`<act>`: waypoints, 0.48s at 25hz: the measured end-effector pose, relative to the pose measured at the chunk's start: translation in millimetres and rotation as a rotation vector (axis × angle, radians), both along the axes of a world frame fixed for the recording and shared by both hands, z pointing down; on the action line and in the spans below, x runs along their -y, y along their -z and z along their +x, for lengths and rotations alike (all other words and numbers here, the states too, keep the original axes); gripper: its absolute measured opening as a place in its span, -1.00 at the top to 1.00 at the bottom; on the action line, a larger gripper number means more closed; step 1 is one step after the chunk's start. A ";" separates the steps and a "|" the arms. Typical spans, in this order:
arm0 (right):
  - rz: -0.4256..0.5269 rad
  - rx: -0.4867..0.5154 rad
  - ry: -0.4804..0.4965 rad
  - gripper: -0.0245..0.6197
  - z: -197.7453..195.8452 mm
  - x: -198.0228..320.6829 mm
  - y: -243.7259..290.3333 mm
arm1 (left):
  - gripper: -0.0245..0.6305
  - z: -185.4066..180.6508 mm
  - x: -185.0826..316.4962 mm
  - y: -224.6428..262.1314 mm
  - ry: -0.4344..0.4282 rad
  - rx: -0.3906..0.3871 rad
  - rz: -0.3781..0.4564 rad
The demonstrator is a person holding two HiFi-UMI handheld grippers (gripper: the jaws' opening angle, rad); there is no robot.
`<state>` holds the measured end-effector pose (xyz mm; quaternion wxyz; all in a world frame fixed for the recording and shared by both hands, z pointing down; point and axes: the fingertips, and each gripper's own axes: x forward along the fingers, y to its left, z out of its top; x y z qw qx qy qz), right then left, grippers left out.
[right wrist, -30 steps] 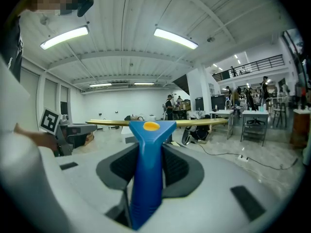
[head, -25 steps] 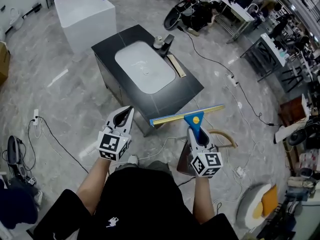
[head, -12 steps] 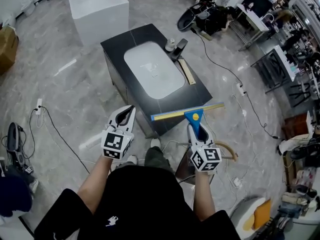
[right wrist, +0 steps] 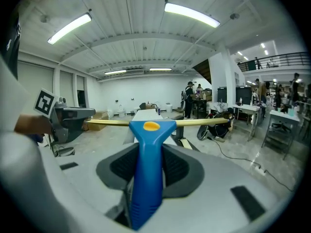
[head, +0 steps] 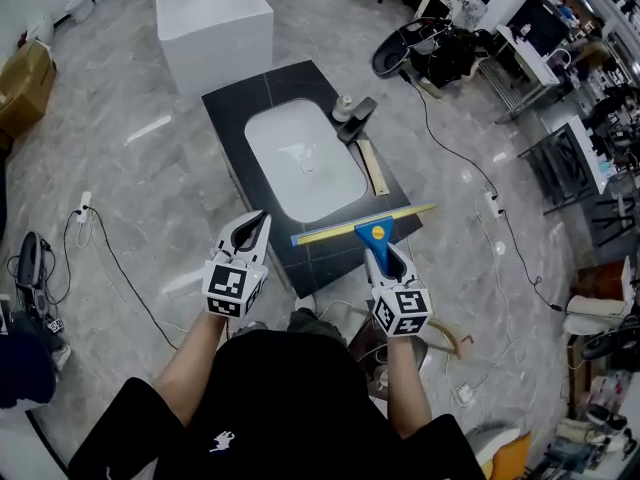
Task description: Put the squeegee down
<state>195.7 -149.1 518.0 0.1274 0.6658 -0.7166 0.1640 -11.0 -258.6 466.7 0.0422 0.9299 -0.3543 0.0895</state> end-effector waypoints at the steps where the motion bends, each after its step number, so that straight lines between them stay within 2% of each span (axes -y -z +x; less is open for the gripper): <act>1: -0.008 -0.003 0.016 0.51 4.3 3.9 -4.9 | 0.92 5.0 1.7 -0.8 0.008 0.004 0.000; 12: -0.106 -0.018 0.155 0.51 36.3 44.0 -67.3 | 0.92 44.1 10.6 -28.9 0.113 0.034 -0.074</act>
